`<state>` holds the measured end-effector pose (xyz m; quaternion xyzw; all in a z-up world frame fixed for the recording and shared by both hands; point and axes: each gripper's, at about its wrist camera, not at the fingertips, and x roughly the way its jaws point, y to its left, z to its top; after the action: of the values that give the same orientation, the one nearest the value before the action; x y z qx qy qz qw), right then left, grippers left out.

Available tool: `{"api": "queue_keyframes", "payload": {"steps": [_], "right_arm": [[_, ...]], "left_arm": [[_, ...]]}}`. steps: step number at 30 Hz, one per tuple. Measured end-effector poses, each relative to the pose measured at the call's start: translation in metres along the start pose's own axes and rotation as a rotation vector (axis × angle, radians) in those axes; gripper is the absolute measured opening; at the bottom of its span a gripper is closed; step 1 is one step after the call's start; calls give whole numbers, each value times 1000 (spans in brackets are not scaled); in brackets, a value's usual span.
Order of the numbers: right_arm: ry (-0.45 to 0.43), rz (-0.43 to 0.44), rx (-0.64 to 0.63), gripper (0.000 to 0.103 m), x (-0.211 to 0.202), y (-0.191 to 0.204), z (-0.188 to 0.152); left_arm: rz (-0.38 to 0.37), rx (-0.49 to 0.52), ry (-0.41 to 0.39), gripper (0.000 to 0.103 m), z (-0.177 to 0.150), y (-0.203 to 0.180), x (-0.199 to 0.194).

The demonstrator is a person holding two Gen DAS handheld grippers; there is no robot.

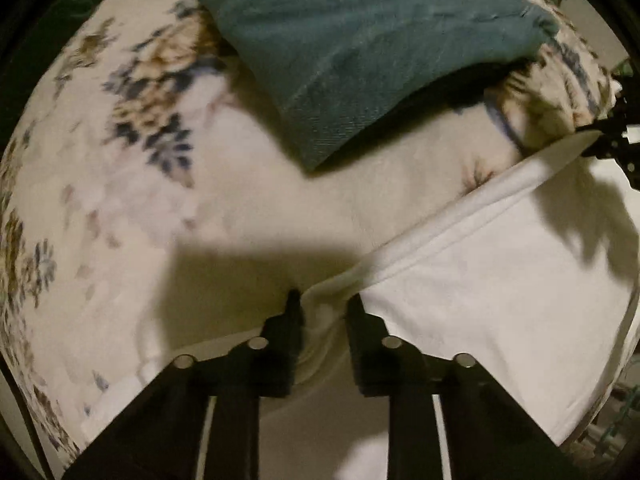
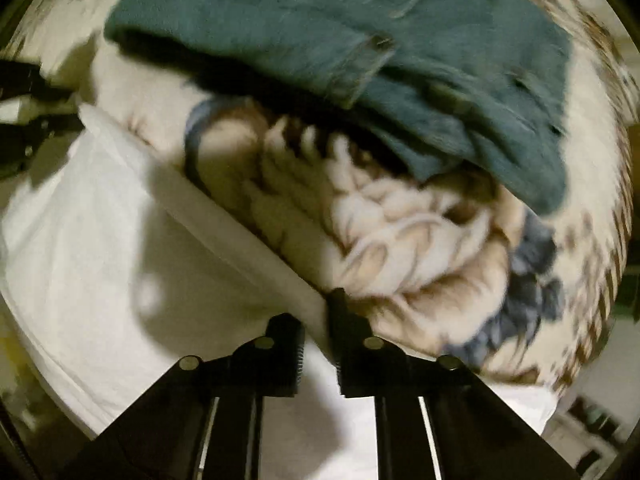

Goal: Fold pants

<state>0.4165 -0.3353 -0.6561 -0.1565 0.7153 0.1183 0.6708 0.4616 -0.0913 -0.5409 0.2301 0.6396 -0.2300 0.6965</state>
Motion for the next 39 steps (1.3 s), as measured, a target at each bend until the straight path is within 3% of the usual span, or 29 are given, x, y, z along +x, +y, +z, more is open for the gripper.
{"api": "queue_keyframes", "payload": {"steps": [5,10,12,15,18,23,25,27,28,30,31,32,33,34,36,39], "right_arm": [[-125,-61,41,6,-51,8,-41],[-237,-52,82,6,-113,33,-120],[-253,-54,89,6,-128,57,-136],[-241,-44,90,6,-126,86,-189],[-152,-21,81,6,-96,117,-241],[-21,-17,40,7,-28,159,-288],[20,-44,37,10,-7,168,-292],[51,-54,48,18,2,173,-291],[67,-32,57,26,3,173,-291],[83,108,127,83,-5,172,-293],[75,157,166,91,-14,172,-297],[74,176,211,93,-24,171,-299],[69,198,265,93,-35,168,-303],[59,218,314,93,-44,164,-306],[6,238,474,93,-71,145,-315],[-79,144,694,93,-96,97,-310]], "left_arm": [[56,-74,-133,13,-46,-7,-79],[59,-273,-242,13,-125,-47,-158],[42,-366,-253,13,-149,-69,-169],[20,-509,-205,13,-199,-106,-153],[-8,-616,-93,13,-253,-139,-113],[-35,-686,17,13,-283,-157,-34],[-30,-685,25,20,-285,-155,-19],[-74,-721,18,24,-287,-148,-22],[-107,-748,5,31,-290,-143,-29],[-162,-773,-1,34,-297,-140,-45],[-173,-775,0,38,-299,-139,-52],[-175,-775,-1,47,-302,-139,-62],[-168,-772,-11,74,-305,-139,-75],[-157,-772,-20,91,-306,-137,-84],[-113,-763,-63,93,-303,-133,-104],[-18,-724,-81,93,-297,-126,-106]]}}
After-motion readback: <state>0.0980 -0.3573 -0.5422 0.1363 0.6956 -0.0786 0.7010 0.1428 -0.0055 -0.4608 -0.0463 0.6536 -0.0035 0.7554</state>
